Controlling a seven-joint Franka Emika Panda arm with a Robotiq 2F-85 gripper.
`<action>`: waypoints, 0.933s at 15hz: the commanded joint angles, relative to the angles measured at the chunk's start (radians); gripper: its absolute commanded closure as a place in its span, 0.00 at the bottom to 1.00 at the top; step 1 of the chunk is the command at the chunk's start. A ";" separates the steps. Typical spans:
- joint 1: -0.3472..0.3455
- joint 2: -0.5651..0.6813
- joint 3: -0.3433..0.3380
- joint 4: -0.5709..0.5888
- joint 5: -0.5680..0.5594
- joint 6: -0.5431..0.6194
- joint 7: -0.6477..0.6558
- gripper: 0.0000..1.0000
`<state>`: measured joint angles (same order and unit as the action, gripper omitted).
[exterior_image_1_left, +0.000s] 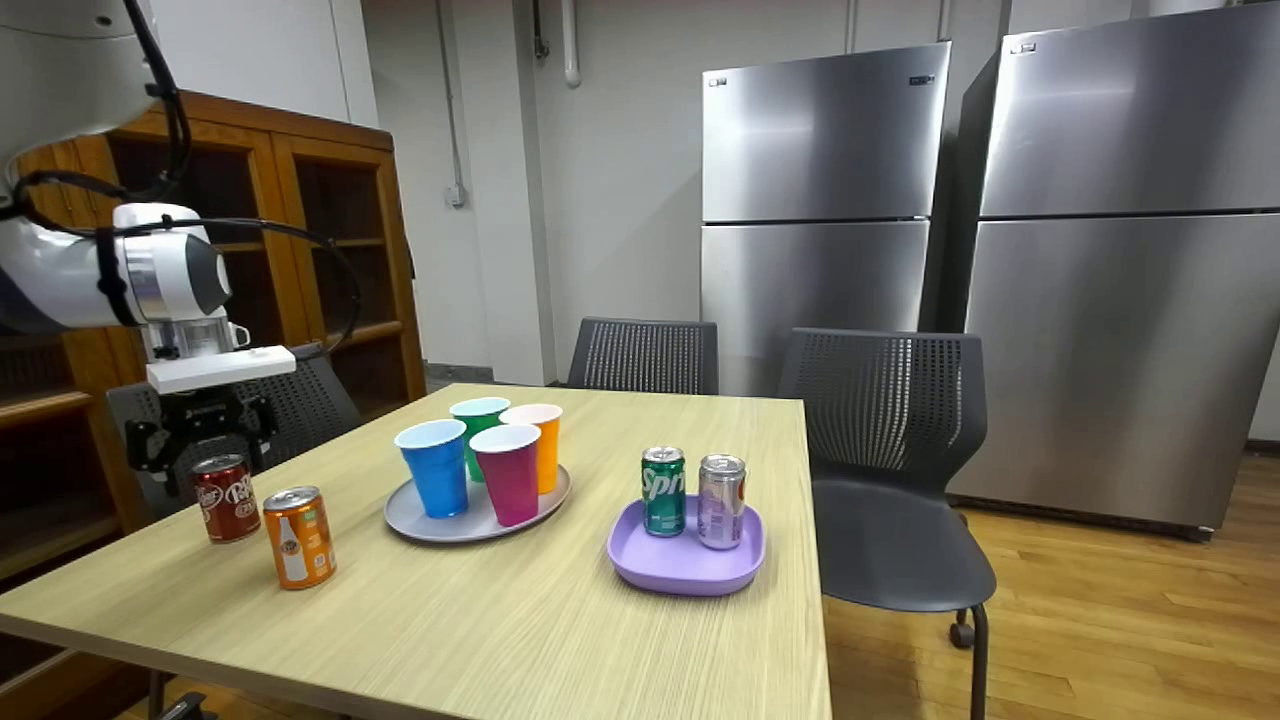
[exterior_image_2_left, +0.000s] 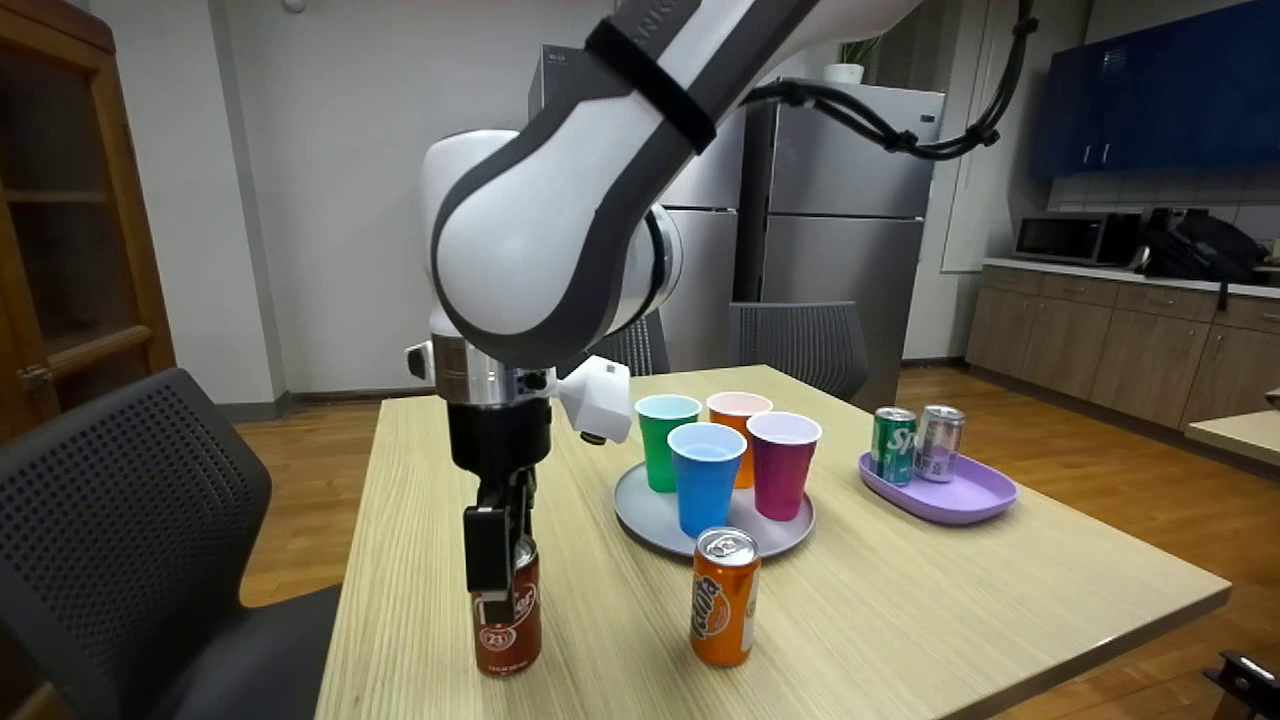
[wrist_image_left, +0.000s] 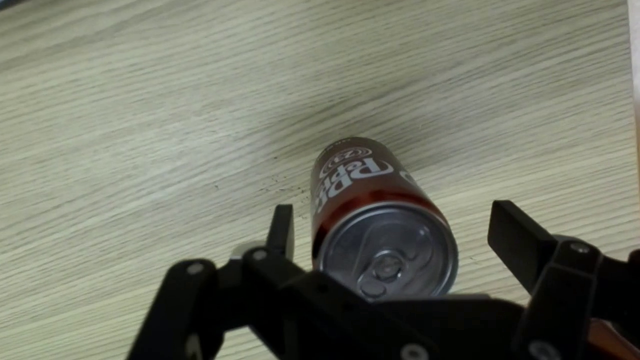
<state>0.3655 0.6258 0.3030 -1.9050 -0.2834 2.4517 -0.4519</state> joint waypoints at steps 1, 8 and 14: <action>0.014 0.015 -0.007 0.021 -0.026 0.008 0.024 0.00; 0.011 0.008 -0.010 0.019 -0.025 0.014 0.025 0.62; -0.011 -0.051 0.011 0.005 0.001 -0.018 0.005 0.62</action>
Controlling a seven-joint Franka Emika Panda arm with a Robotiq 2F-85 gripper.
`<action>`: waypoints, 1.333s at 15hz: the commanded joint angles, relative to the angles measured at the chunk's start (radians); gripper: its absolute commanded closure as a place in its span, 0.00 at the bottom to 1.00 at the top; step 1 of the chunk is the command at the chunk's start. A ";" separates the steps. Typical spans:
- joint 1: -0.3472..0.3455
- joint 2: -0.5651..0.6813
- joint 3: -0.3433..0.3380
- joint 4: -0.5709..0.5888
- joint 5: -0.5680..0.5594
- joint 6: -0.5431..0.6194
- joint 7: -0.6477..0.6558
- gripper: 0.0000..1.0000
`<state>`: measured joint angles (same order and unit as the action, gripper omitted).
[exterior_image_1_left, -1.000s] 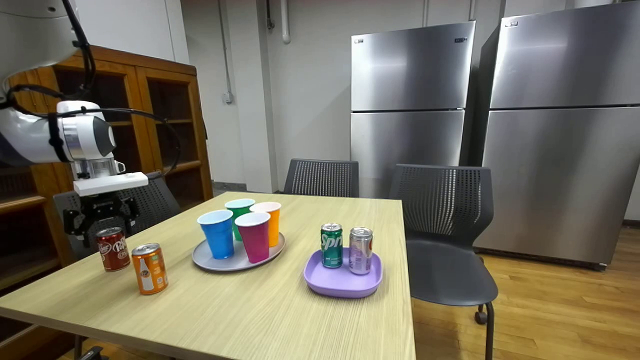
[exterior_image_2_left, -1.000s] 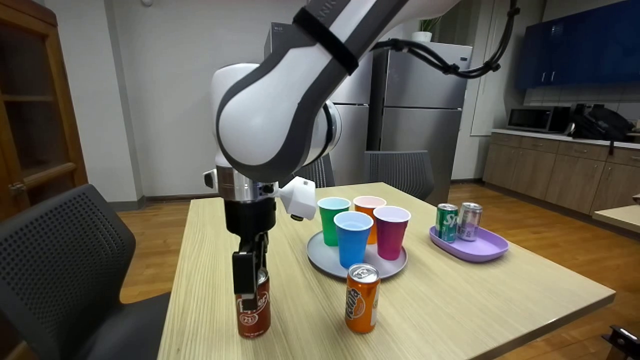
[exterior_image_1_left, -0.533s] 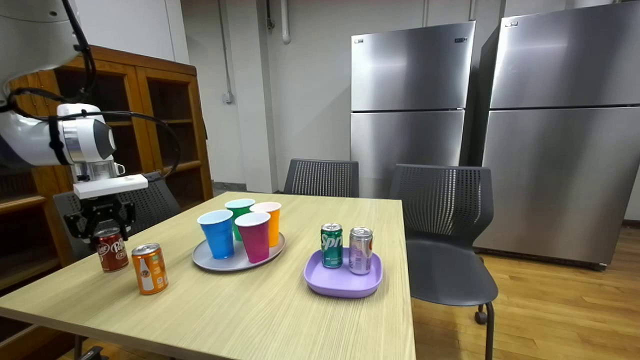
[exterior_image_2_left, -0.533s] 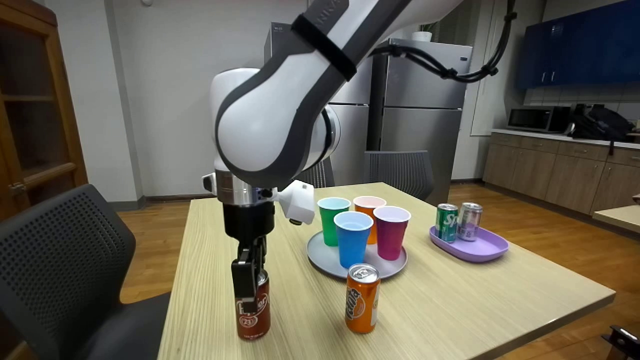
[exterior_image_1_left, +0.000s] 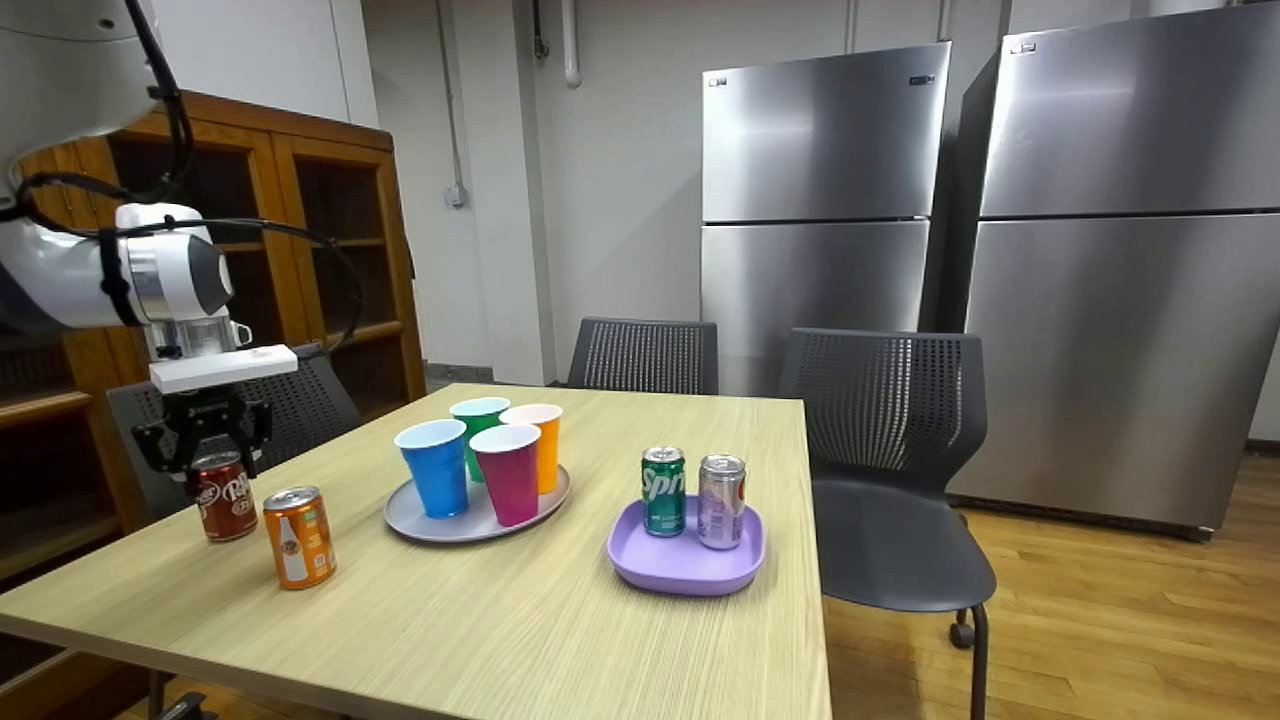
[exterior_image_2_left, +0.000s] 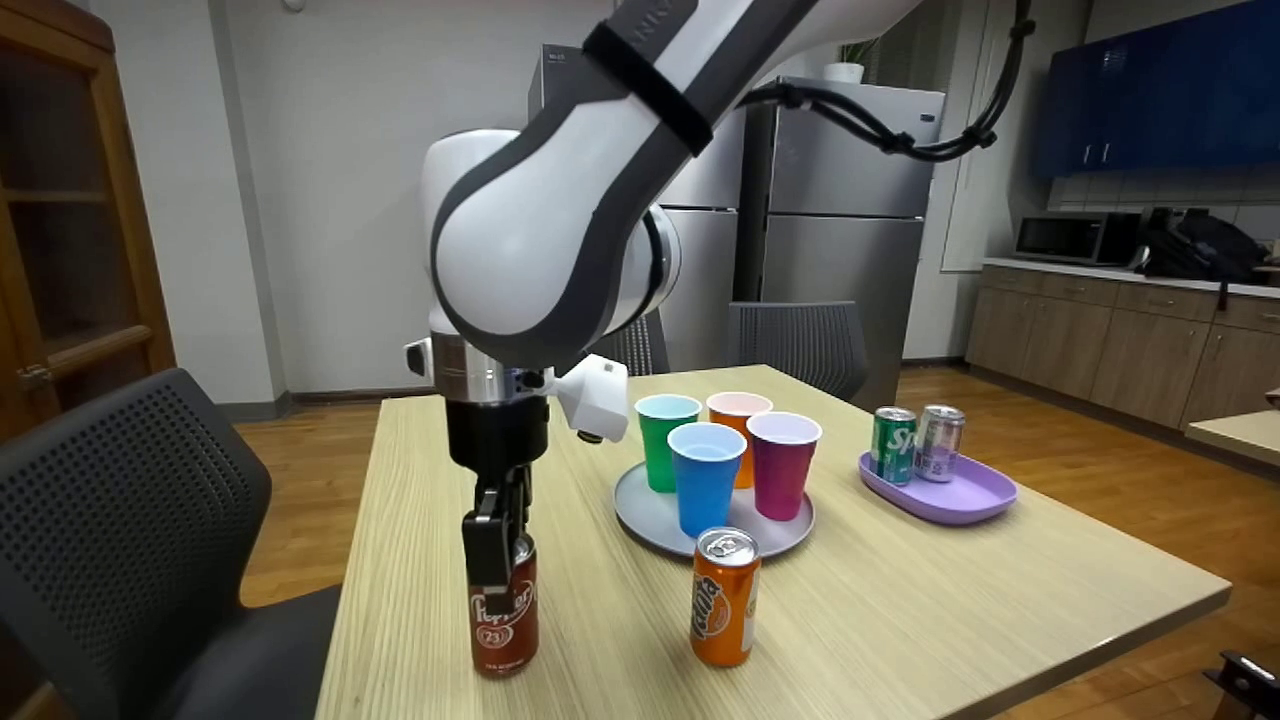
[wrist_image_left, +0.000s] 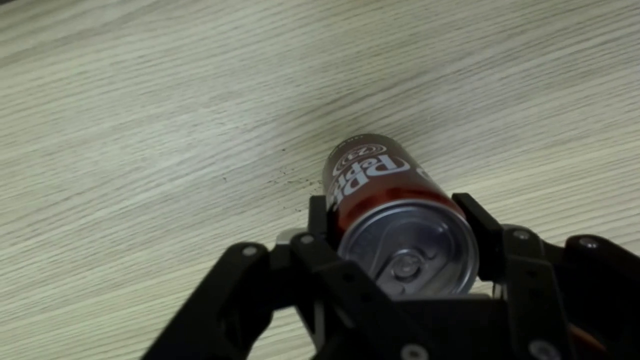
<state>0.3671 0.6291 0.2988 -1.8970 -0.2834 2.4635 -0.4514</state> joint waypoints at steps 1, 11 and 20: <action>-0.019 -0.072 0.021 -0.007 0.008 -0.035 -0.002 0.62; -0.065 -0.273 0.055 -0.032 0.066 -0.087 -0.054 0.62; -0.111 -0.366 0.035 -0.018 0.137 -0.166 -0.099 0.62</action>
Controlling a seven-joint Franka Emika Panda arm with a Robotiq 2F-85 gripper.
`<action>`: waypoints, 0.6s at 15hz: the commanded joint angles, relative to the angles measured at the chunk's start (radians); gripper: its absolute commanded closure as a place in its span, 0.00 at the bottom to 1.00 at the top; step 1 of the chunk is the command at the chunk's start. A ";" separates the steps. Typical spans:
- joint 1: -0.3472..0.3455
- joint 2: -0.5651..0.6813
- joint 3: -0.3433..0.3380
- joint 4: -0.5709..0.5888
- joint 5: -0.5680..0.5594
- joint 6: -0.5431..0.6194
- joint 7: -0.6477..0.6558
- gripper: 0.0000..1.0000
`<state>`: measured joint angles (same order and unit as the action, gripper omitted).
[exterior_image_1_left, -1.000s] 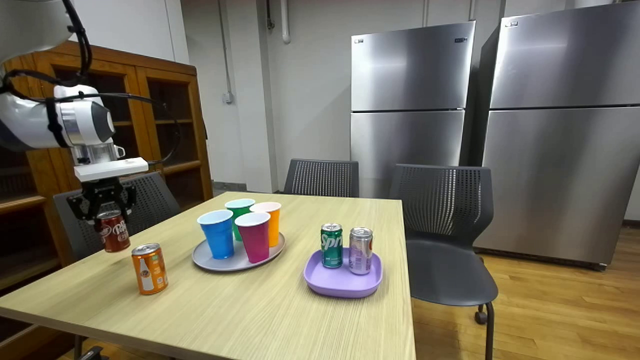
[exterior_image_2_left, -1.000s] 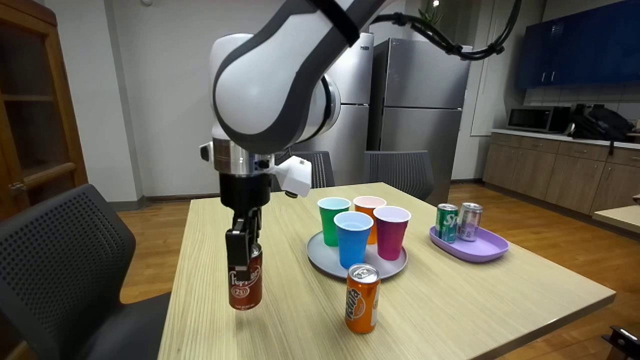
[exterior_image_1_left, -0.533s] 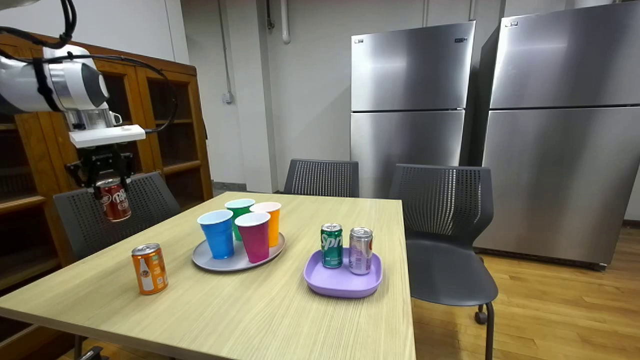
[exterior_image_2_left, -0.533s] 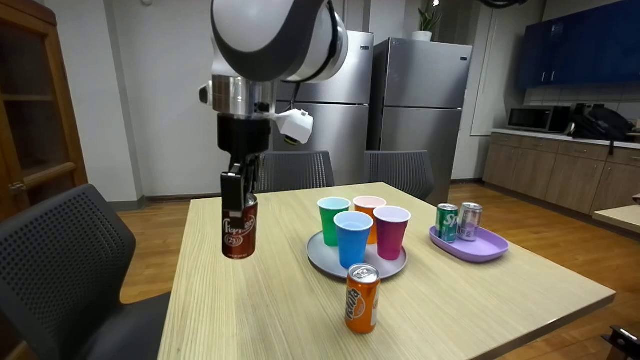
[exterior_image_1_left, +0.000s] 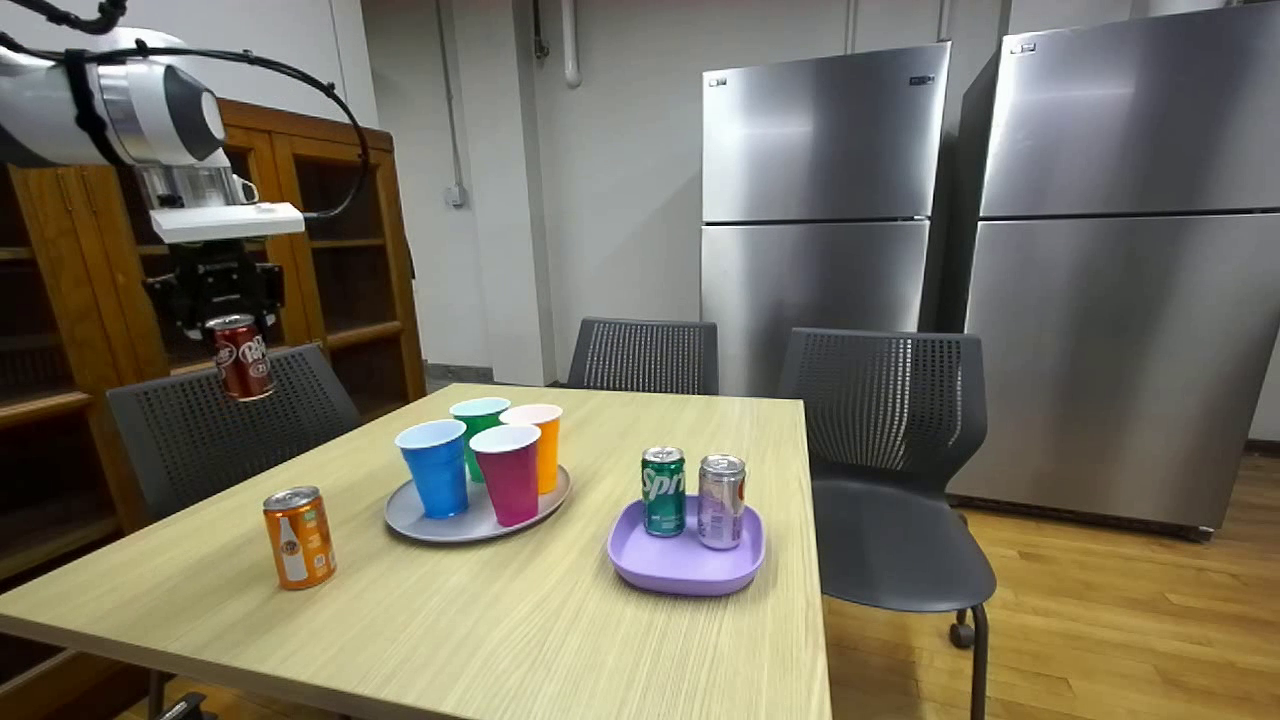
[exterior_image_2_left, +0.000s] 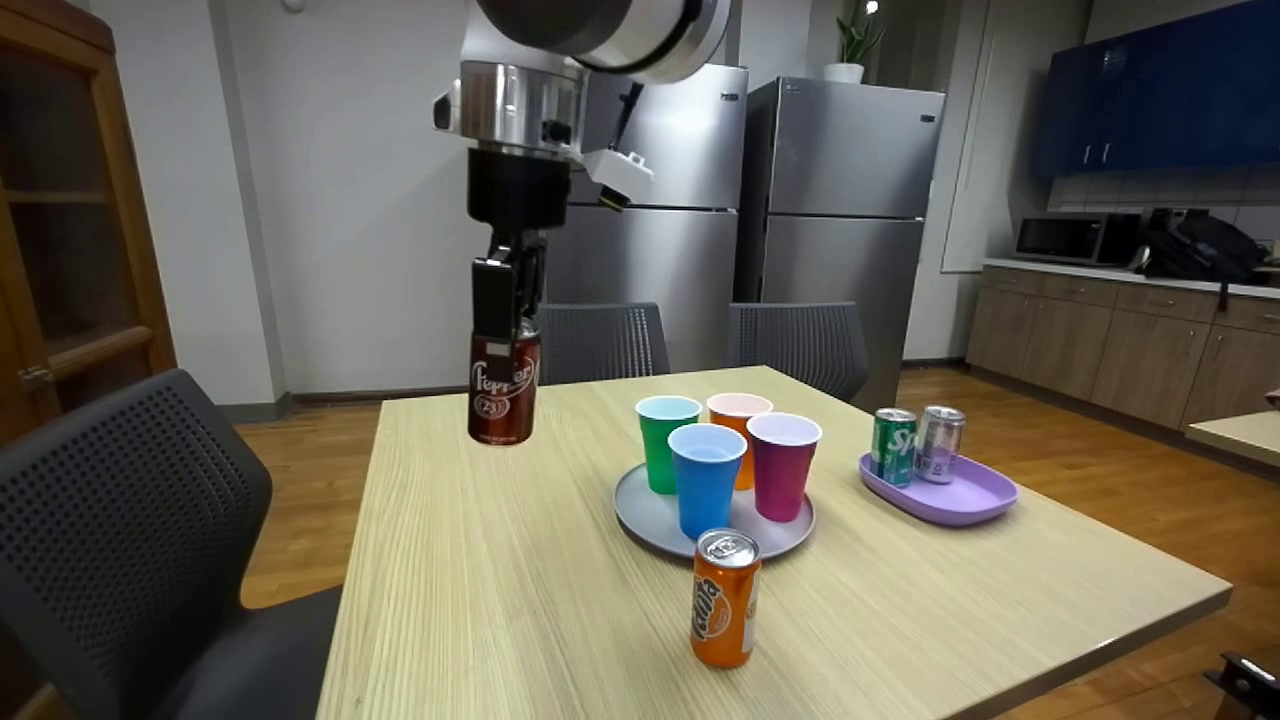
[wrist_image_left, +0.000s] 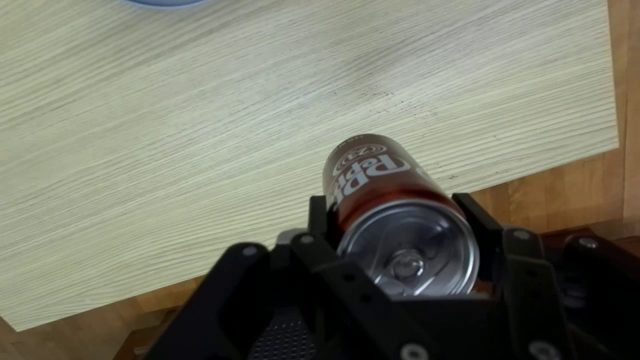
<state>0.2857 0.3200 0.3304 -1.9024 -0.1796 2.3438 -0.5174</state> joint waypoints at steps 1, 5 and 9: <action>-0.037 -0.066 -0.002 -0.014 0.038 -0.052 -0.030 0.62; -0.066 -0.095 -0.030 -0.017 0.055 -0.081 -0.007 0.62; -0.092 -0.126 -0.068 -0.032 0.062 -0.102 0.020 0.62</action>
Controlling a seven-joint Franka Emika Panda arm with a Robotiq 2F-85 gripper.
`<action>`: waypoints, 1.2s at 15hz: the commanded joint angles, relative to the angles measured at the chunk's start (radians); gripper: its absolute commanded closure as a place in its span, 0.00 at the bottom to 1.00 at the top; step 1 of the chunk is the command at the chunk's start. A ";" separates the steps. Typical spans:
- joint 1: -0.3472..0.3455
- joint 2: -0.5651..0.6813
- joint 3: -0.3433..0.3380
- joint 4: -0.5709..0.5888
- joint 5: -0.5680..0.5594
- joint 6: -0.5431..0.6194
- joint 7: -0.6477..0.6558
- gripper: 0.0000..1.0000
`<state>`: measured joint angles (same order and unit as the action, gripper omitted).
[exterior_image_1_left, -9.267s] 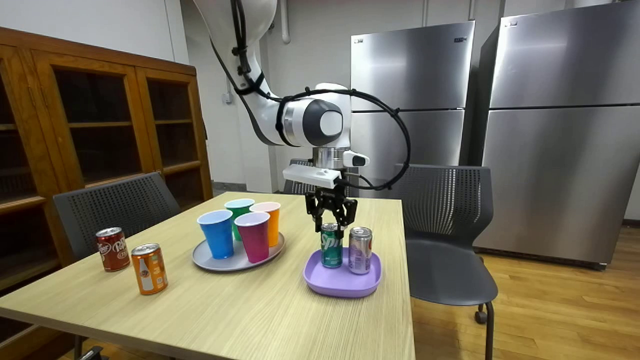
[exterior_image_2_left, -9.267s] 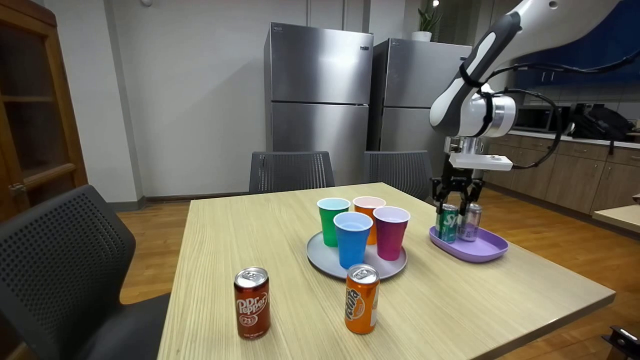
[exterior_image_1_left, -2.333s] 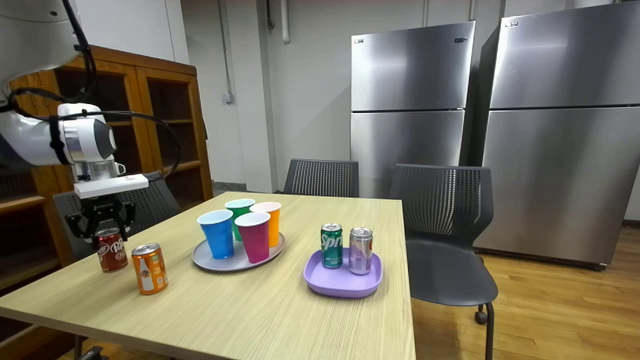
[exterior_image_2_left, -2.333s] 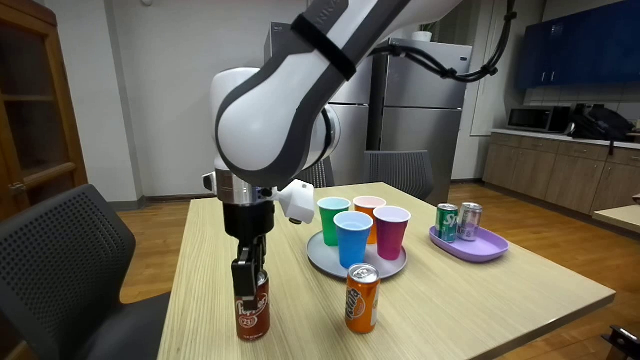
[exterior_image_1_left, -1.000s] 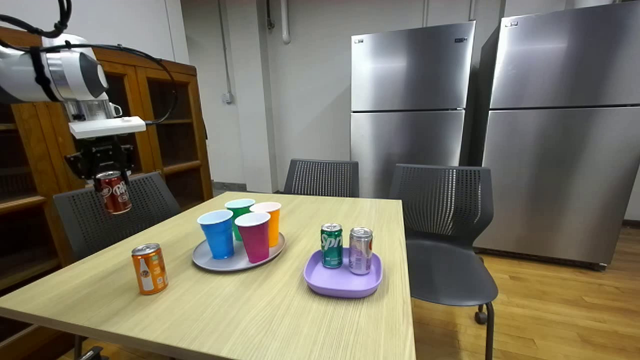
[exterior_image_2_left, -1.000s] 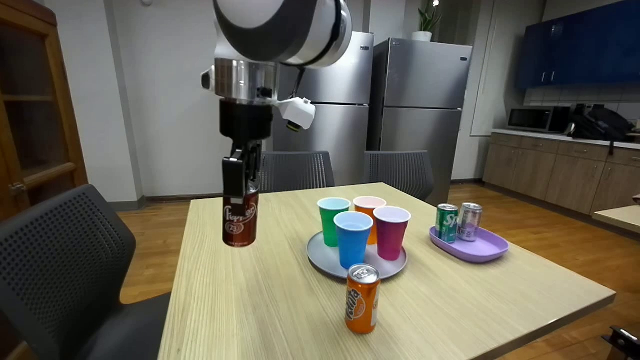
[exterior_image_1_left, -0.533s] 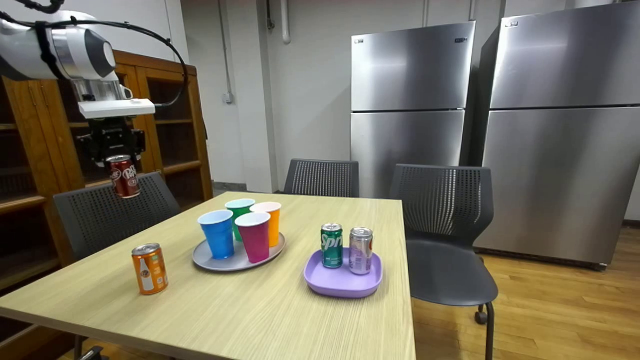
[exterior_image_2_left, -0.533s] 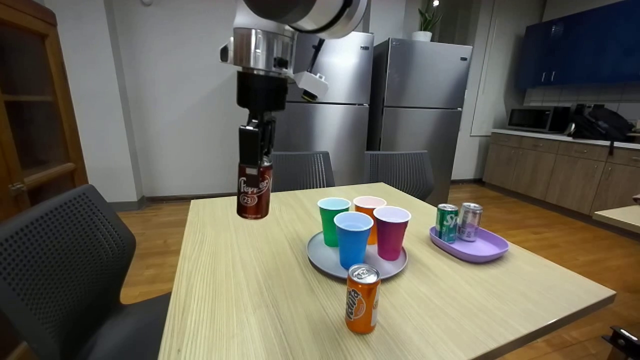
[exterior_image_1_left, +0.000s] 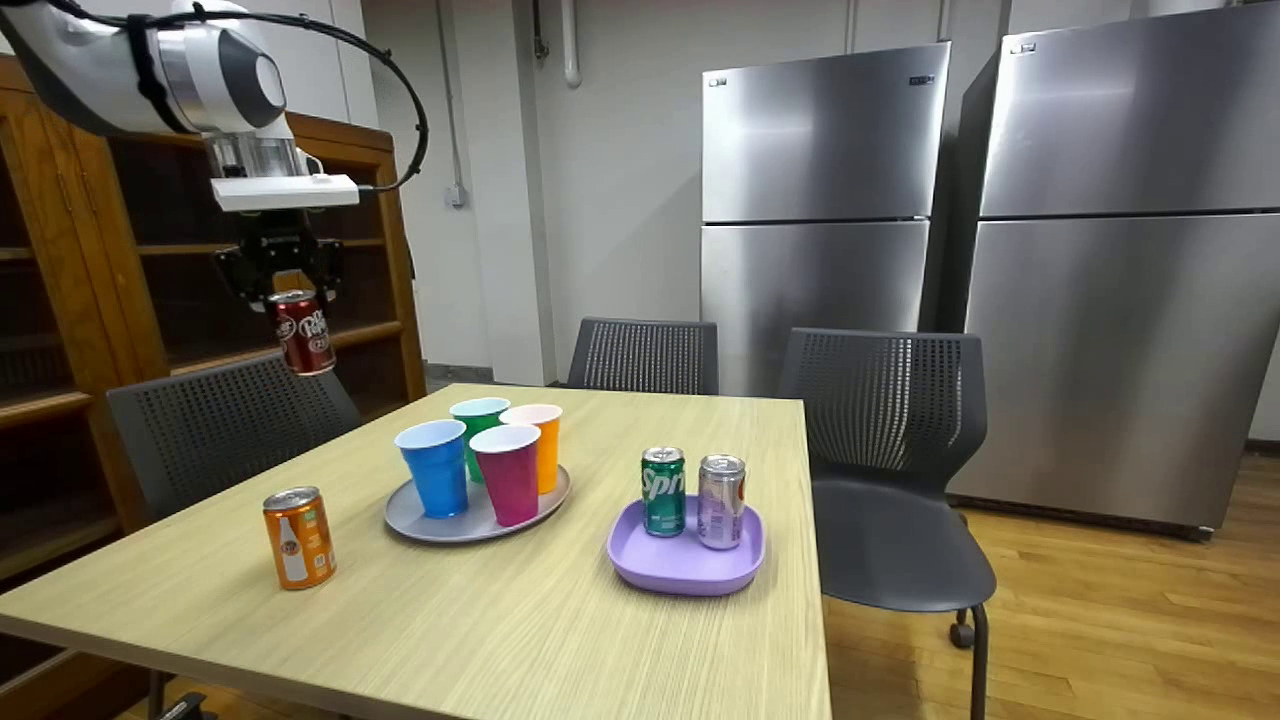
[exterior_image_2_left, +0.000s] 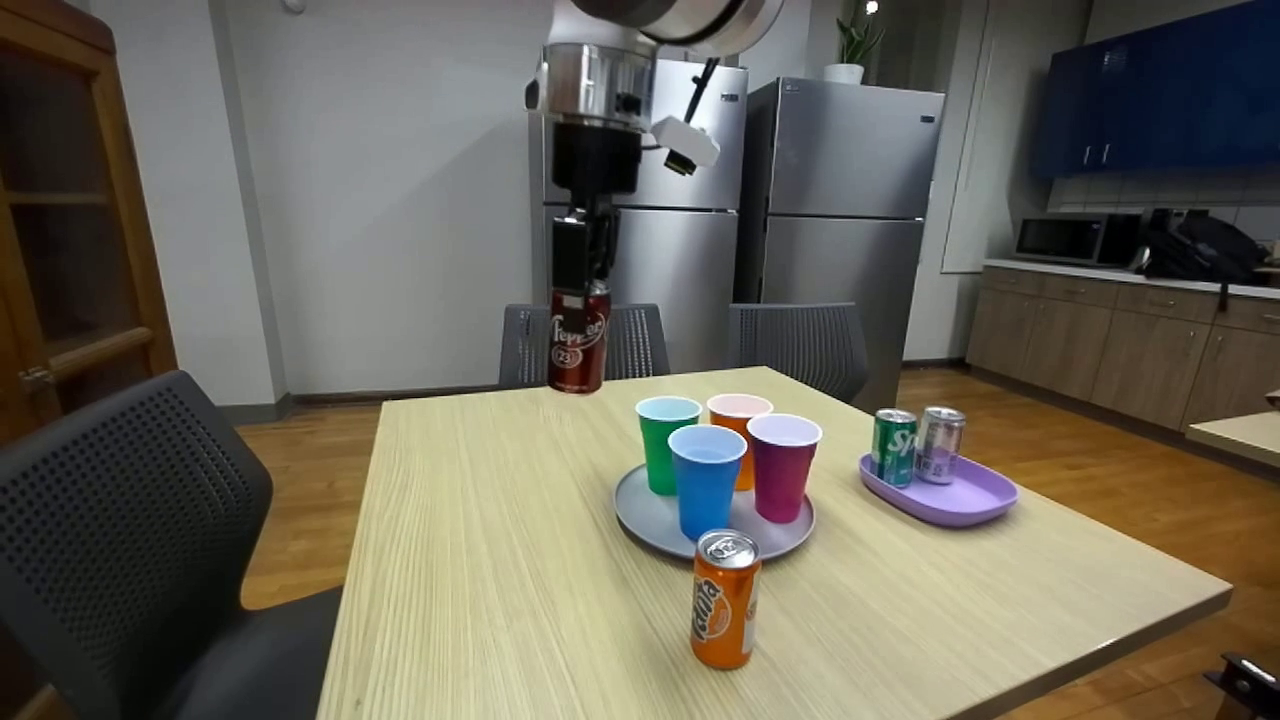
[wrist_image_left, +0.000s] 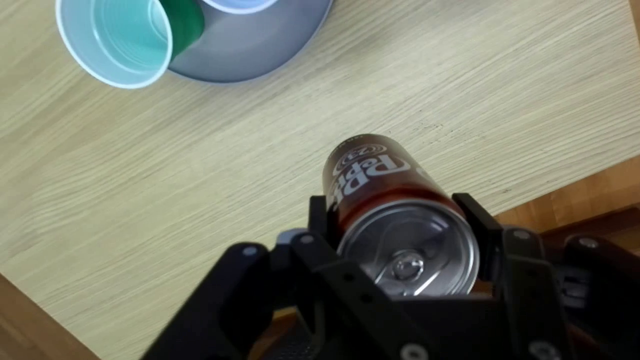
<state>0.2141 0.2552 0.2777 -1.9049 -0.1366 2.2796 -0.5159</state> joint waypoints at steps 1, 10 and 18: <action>-0.026 -0.069 -0.024 -0.033 0.020 -0.045 0.025 0.62; -0.089 -0.168 -0.125 -0.119 0.043 -0.060 0.145 0.62; -0.148 -0.270 -0.217 -0.238 0.041 -0.058 0.264 0.62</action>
<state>0.0899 0.0642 0.0766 -2.0766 -0.1045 2.2354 -0.3045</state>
